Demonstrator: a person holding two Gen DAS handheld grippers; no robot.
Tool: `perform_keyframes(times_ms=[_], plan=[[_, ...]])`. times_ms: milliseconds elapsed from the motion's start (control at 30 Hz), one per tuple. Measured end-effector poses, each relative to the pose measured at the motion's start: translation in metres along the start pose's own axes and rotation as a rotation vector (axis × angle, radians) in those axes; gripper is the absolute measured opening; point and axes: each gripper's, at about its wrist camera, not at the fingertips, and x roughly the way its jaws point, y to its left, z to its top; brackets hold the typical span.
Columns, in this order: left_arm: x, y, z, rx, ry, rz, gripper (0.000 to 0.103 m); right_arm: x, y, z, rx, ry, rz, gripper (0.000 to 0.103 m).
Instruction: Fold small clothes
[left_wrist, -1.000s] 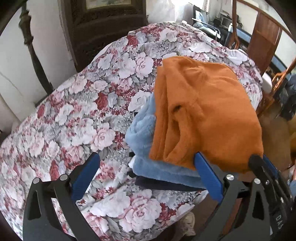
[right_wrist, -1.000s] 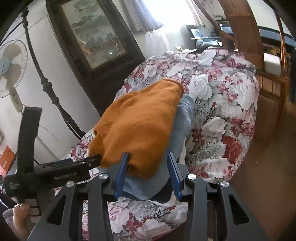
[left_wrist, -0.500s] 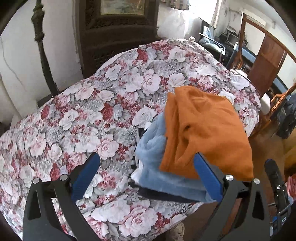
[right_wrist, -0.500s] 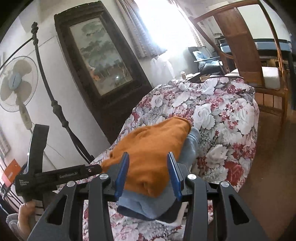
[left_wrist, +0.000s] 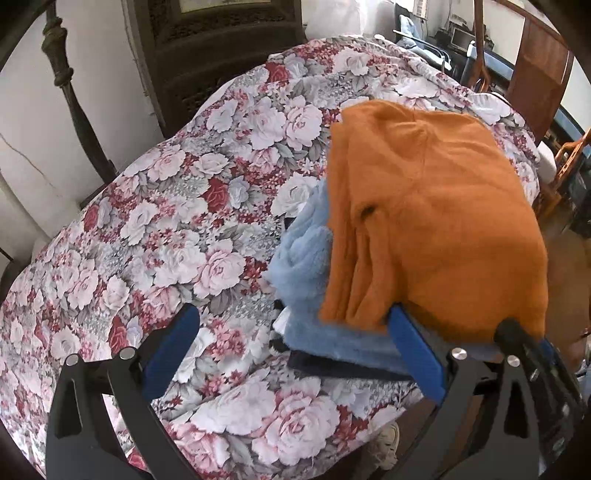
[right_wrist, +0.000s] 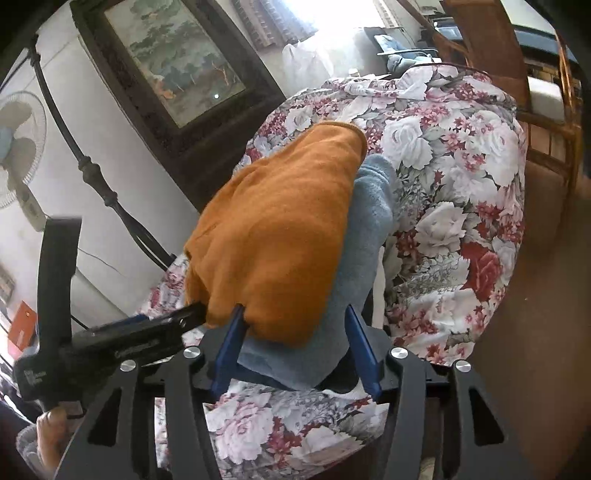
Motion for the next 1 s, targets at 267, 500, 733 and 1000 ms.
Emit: perform_keyframes(times_ms=[267,500,733,1000], plan=[[-0.020,0.024,-0.011,-0.035,-0.041,-0.007,0.099,-0.047,0.002,0.006,-0.007,-0.216,0.019,0.055],[-0.034,0.020,0.036,-0.067,-0.088,-0.041,0.099,-0.043,0.023,0.038,-0.080,-0.297,0.026,0.048],[-0.021,-0.010,0.114,-0.041,-0.104,-0.018,0.099,-0.005,0.020,0.106,-0.092,-0.231,0.005,0.048],[0.048,-0.046,0.149,0.006,0.005,-0.006,0.099,0.067,-0.041,0.149,0.180,-0.096,0.108,0.038]])
